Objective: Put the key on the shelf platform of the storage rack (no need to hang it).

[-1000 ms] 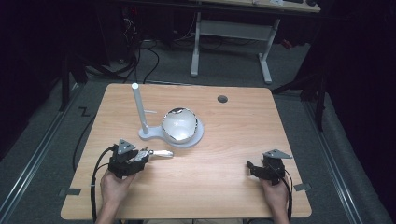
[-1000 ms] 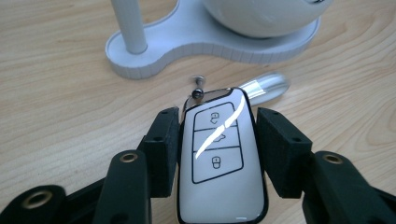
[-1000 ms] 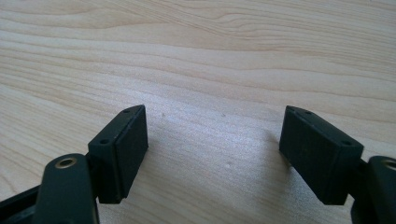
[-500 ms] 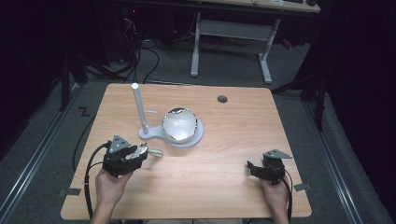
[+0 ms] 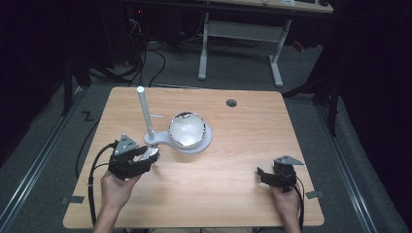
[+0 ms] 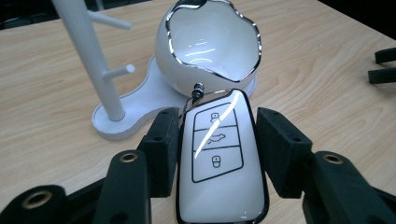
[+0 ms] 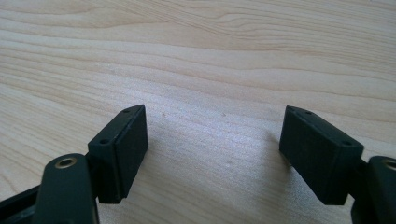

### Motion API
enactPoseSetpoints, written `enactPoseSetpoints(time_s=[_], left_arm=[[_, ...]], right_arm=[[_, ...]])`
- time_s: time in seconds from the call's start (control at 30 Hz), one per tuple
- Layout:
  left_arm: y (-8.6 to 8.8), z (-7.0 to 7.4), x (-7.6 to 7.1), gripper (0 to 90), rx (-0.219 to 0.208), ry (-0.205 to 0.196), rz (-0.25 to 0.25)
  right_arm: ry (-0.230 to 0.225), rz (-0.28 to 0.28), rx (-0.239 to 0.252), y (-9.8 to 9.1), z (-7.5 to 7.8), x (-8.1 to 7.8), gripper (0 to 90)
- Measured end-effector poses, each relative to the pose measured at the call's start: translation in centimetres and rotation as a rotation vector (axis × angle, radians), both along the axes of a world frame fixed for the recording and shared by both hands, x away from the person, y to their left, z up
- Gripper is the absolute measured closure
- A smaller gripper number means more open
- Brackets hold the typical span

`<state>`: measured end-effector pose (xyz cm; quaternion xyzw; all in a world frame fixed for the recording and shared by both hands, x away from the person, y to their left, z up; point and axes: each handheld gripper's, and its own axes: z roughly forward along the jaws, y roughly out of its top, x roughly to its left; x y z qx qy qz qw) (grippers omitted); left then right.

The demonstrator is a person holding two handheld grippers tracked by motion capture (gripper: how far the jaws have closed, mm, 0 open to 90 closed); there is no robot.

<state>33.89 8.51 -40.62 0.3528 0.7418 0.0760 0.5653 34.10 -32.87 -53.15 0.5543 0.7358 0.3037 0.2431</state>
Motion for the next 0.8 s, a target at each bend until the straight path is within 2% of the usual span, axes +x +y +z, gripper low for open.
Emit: enactPoseSetpoints(time_s=[0.1,0.2,0.27,0.8], left_arm=[[-0.4,0.7,-0.1,51.3,-0.001,-0.009,-0.037],[-0.6,1.0,-0.1,51.3,0.000,-0.011,-0.044],[-0.8,1.4,-0.1,51.3,-0.018,0.000,-0.041],[-2.4,4.4,0.2,51.3,-0.029,-0.021,-0.125]], right_arm=[[0.000,0.000,0.000,0.0,0.0,0.0,24.0],[0.000,-0.001,0.000,0.0,0.0,0.0,24.0],[0.000,0.000,0.001,0.0,0.0,0.0,24.0],[0.001,0.000,0.002,0.0,0.0,0.0,23.9]])
